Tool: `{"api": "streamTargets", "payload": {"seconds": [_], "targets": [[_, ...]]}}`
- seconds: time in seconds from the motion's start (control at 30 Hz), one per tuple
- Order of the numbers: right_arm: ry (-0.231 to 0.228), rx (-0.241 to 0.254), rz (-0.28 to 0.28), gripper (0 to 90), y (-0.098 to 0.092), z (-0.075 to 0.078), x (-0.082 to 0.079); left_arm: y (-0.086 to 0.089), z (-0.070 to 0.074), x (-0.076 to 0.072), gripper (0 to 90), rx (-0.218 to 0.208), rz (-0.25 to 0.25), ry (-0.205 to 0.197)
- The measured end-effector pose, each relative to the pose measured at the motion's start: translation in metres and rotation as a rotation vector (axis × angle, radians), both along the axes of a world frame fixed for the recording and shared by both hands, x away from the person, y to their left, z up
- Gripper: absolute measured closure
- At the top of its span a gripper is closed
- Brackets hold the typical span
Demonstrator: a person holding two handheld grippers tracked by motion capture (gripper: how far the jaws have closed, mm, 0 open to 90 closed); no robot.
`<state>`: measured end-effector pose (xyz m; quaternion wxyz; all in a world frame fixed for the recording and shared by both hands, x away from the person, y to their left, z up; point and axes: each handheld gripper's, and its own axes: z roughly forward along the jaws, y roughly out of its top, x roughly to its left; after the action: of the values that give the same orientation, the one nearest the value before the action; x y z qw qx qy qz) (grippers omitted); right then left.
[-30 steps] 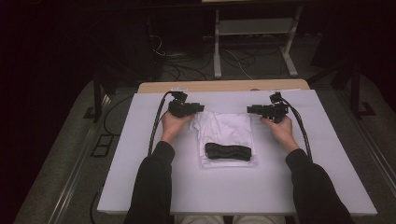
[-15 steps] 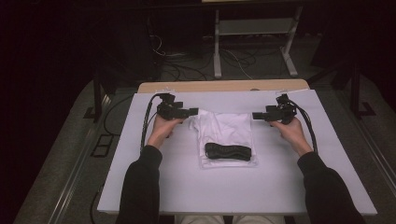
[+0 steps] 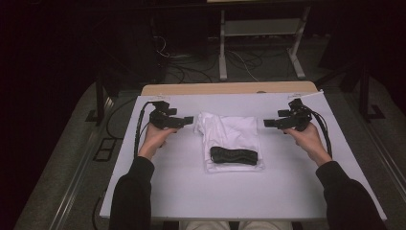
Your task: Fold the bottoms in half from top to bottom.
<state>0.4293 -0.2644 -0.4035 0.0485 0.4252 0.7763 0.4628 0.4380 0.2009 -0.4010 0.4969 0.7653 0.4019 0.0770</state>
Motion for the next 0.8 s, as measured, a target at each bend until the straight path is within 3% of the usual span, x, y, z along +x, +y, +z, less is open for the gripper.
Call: {"api": "streamTargets", "payload": {"seconds": [0.3,0.57,0.8], "targets": [[-0.011,-0.007,0.010,0.0,-0.009,0.005,-0.022,0.011,0.001,-0.022,0.0,0.015,0.003,-0.014],[-0.023,-0.019,0.012,0.0,-0.019,0.001,-0.044,0.020,-0.004,-0.039,0.0,0.030,-0.006,-0.001],[-0.034,-0.033,0.008,0.0,-0.028,-0.002,-0.060,0.028,-0.004,-0.055,0.0,0.016,-0.002,-0.024]]}}
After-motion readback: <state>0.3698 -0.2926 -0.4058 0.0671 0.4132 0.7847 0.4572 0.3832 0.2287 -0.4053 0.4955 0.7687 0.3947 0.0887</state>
